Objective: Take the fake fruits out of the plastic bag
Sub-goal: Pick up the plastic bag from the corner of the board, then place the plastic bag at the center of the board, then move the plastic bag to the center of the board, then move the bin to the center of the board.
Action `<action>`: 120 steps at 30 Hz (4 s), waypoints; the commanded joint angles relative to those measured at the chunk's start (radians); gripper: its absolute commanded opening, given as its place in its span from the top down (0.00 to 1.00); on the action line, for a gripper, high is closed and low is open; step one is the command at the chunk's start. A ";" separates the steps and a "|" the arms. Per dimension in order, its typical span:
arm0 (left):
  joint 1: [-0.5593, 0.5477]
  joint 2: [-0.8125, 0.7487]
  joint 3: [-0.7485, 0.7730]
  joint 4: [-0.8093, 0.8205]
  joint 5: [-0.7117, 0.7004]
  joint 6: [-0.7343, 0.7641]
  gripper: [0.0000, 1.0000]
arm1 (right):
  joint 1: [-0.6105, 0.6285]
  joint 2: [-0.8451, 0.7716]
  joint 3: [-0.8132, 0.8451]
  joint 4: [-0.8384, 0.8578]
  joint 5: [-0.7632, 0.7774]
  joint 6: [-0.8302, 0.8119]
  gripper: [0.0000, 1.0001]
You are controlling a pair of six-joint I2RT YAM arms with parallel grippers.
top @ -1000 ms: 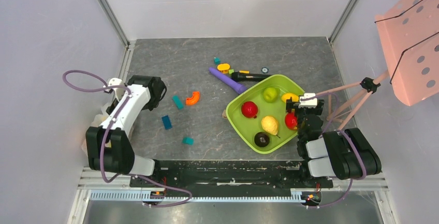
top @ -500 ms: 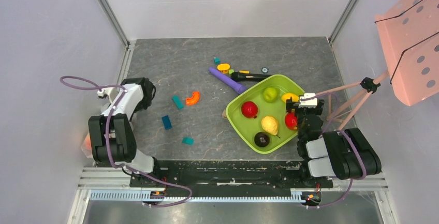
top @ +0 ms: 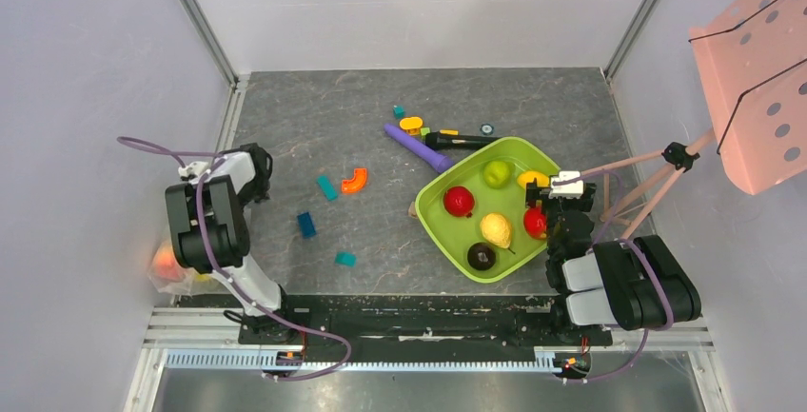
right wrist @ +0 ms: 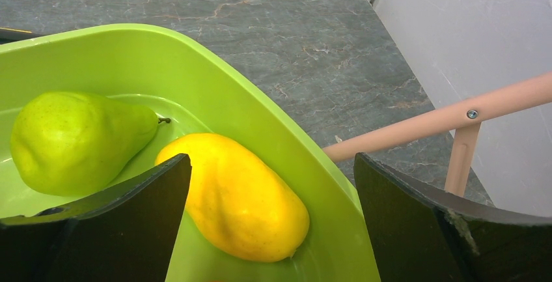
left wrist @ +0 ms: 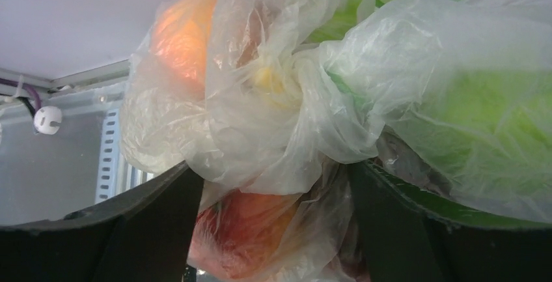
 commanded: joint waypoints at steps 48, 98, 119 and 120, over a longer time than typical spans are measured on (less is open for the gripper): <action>-0.500 -0.784 -0.296 0.692 1.024 0.695 0.46 | -0.003 0.004 -0.101 0.060 -0.003 0.007 0.02; -0.523 -0.520 -0.071 0.734 1.196 0.717 0.18 | 0.025 -0.470 0.733 -1.736 0.231 0.627 0.02; -0.546 -0.391 -0.012 0.762 1.205 0.719 0.19 | 0.025 -0.678 0.408 -1.854 0.183 0.840 0.30; -0.550 -0.383 -0.009 0.766 1.204 0.719 0.19 | 0.024 -0.686 0.393 -1.845 0.176 0.842 0.37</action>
